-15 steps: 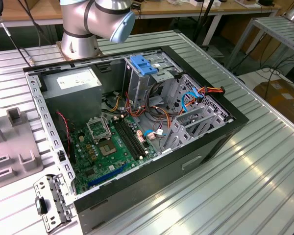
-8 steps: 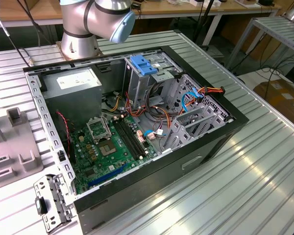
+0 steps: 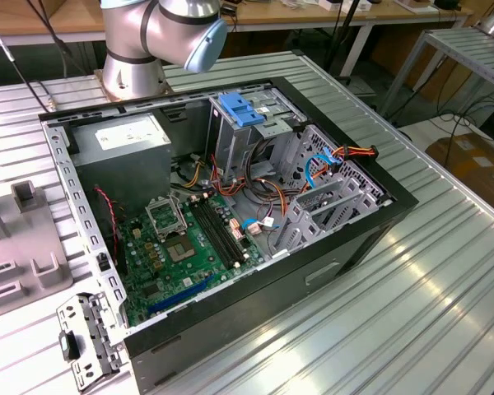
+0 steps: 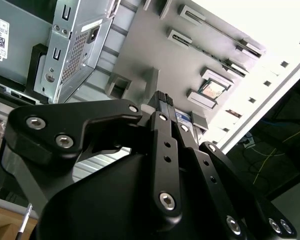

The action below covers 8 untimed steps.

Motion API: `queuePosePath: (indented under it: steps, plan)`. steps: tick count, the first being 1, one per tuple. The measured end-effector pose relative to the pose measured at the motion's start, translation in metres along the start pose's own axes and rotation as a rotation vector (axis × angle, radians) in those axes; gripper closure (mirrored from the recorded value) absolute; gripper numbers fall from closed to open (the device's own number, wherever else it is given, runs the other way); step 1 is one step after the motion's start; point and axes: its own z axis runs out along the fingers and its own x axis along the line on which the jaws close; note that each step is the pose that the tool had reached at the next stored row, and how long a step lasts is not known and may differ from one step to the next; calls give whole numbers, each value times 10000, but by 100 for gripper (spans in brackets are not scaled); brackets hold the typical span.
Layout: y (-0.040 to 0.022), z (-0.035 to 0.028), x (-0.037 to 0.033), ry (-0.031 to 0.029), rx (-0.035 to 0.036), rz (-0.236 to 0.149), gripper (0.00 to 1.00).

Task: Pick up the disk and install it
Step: 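Reach for the disk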

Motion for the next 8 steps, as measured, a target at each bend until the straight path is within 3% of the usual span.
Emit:
queuePosePath:
  steps: [8]
  plan:
    - [-6,-4,73,1,0,-1,89]
